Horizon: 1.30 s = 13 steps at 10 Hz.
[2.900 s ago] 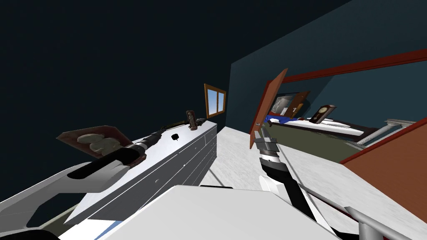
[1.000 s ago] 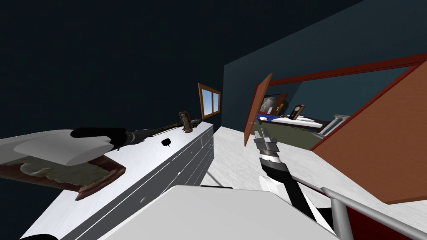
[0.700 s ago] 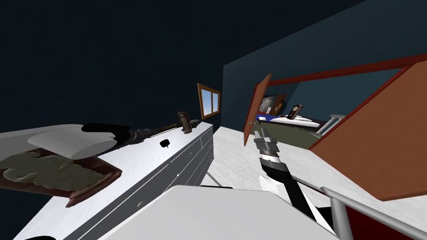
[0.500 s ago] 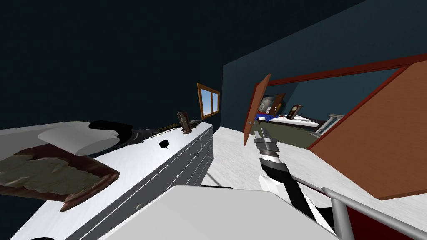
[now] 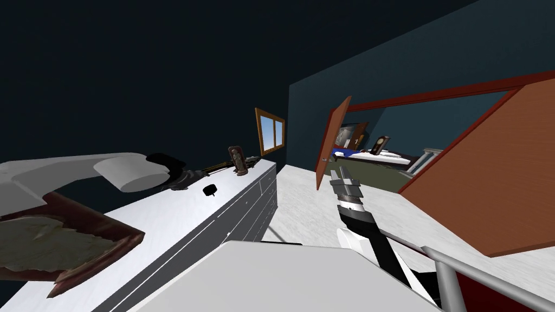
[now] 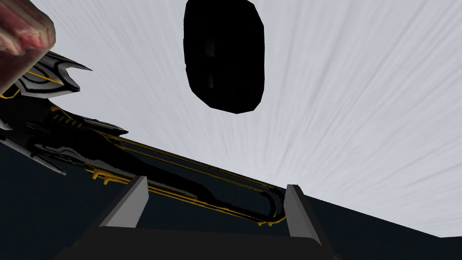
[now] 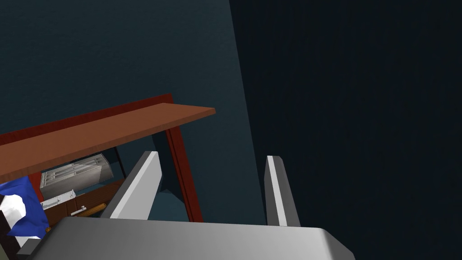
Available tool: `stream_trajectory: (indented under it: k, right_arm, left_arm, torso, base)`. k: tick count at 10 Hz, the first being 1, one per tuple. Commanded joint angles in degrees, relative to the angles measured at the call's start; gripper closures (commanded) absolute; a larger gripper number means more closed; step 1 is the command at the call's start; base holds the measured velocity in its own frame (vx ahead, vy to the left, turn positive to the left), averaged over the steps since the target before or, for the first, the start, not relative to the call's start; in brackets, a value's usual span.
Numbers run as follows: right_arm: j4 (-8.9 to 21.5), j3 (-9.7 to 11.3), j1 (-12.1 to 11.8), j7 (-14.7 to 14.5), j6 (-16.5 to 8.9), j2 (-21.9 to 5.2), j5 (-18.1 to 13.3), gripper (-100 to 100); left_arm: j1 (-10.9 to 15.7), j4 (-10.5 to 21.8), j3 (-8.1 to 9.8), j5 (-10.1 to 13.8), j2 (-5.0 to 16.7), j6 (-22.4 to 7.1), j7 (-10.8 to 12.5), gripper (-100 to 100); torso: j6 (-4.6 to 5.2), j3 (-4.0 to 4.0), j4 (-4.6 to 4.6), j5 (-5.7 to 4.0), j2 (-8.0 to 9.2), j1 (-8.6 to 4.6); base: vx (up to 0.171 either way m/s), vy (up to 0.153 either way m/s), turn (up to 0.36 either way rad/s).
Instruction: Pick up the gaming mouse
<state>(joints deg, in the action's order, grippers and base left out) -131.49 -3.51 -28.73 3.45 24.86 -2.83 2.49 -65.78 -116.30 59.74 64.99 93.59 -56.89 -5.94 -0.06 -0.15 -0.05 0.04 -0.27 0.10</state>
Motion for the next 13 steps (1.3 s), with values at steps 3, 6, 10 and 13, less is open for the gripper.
stream_trajectory:
  k: [3,6,10,13]
  right_arm:
    - [0.0,0.0,0.0,0.0,0.0,0.0,0.0,0]
    - [0.0,0.0,0.0,0.0,0.0,0.0,0.0,0]
    - [0.0,0.0,0.0,0.0,0.0,0.0,0.0,0]
    - [0.0,0.0,0.0,0.0,0.0,0.0,0.0,0]
  left_arm:
    - [-4.5,0.37,1.7,4.46,5.07,-3.63,0.59,-100]
    - [-8.59,-0.21,1.21,7.31,8.15,-5.56,0.97,-100]
    - [-9.05,-0.04,-0.8,6.3,7.38,-4.06,1.02,-100]
    - [-9.25,0.43,-2.39,5.4,7.01,-2.63,1.2,-100]
  torso:
    - [0.0,0.03,0.01,0.0,0.05,-0.02]
    - [0.0,-0.02,-0.01,0.0,-0.04,-0.05]
    - [-0.02,0.1,0.04,-0.01,0.17,-0.04]
    - [-0.02,0.08,0.04,0.0,0.14,-0.03]
  base:
    - [0.035,0.006,-0.014]
    - [0.057,-0.003,-0.033]
    - [0.02,-0.005,-0.023]
    - [0.018,-0.003,-0.047]
